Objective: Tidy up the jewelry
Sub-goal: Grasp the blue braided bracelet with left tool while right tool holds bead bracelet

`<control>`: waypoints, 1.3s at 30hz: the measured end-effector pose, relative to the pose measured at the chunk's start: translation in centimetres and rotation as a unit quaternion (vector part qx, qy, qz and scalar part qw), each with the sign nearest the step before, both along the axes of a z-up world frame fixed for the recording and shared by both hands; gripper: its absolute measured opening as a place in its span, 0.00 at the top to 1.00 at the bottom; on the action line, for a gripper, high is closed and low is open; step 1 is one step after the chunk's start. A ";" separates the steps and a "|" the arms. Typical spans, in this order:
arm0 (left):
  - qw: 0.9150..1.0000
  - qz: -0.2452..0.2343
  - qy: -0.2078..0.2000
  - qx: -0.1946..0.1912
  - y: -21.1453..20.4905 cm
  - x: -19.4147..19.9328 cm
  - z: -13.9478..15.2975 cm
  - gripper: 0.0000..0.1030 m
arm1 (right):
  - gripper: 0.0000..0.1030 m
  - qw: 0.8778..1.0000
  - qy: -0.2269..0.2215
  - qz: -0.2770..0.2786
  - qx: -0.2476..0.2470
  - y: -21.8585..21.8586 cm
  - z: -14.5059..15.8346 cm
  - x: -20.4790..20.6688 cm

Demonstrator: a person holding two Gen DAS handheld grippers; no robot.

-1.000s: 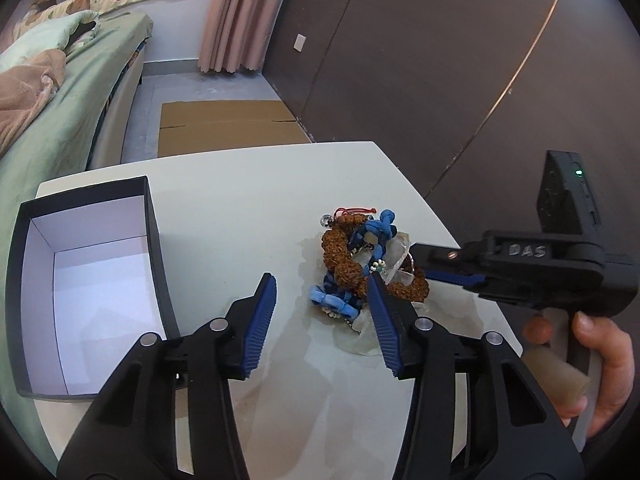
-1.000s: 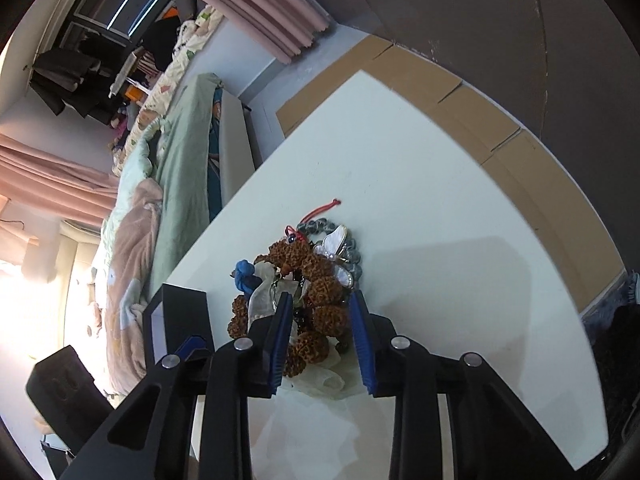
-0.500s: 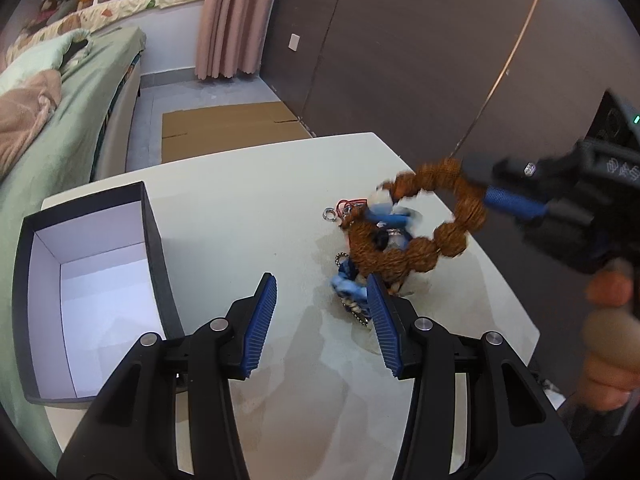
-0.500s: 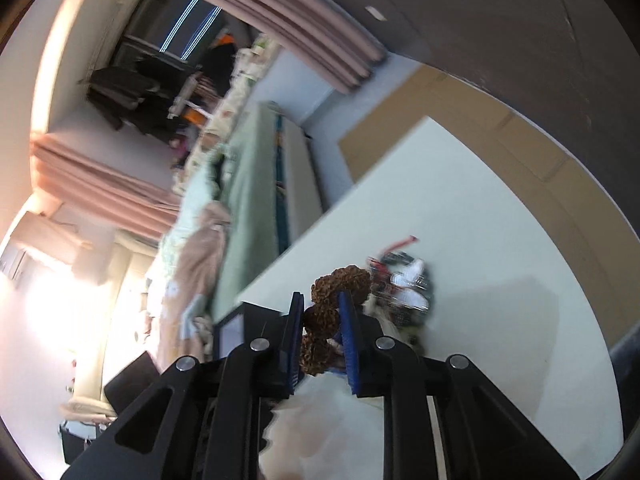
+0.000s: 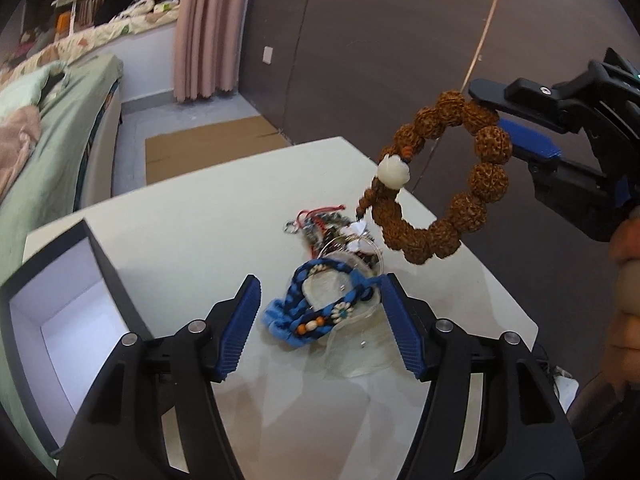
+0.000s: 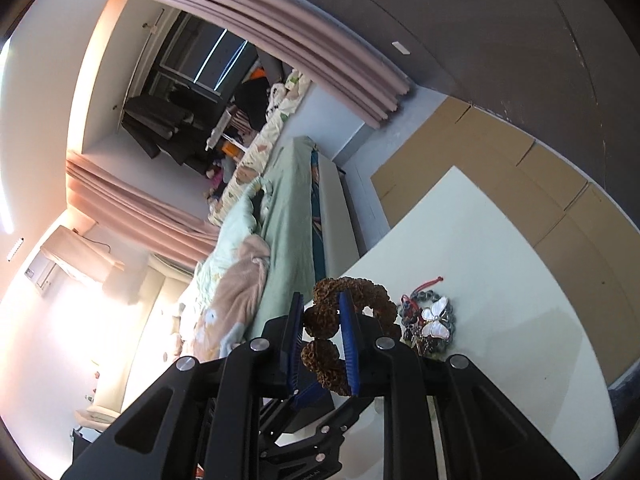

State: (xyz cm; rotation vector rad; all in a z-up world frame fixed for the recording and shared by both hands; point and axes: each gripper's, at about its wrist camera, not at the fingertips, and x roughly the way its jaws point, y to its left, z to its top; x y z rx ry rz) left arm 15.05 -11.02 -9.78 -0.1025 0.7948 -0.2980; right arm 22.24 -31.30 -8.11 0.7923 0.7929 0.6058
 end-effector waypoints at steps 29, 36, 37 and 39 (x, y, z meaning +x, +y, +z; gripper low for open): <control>0.983 0.014 0.087 -0.164 4.6 1.0 -1.3 0.88 | 0.82 0.998 0.023 0.007 -0.050 -0.1 -0.6 -0.4; 0.984 0.014 0.105 -0.145 3.3 1.9 -2.1 0.85 | 0.82 0.997 0.038 0.025 -0.068 1.8 -1.2 -0.2; 0.985 0.015 0.104 -0.139 3.1 2.1 -2.1 0.83 | 0.82 0.997 0.038 0.023 -0.068 1.7 -1.2 -0.2; 0.987 0.009 0.095 -0.126 2.3 2.3 -1.8 0.62 | 0.82 0.997 0.038 0.019 -0.067 1.4 -1.1 -0.1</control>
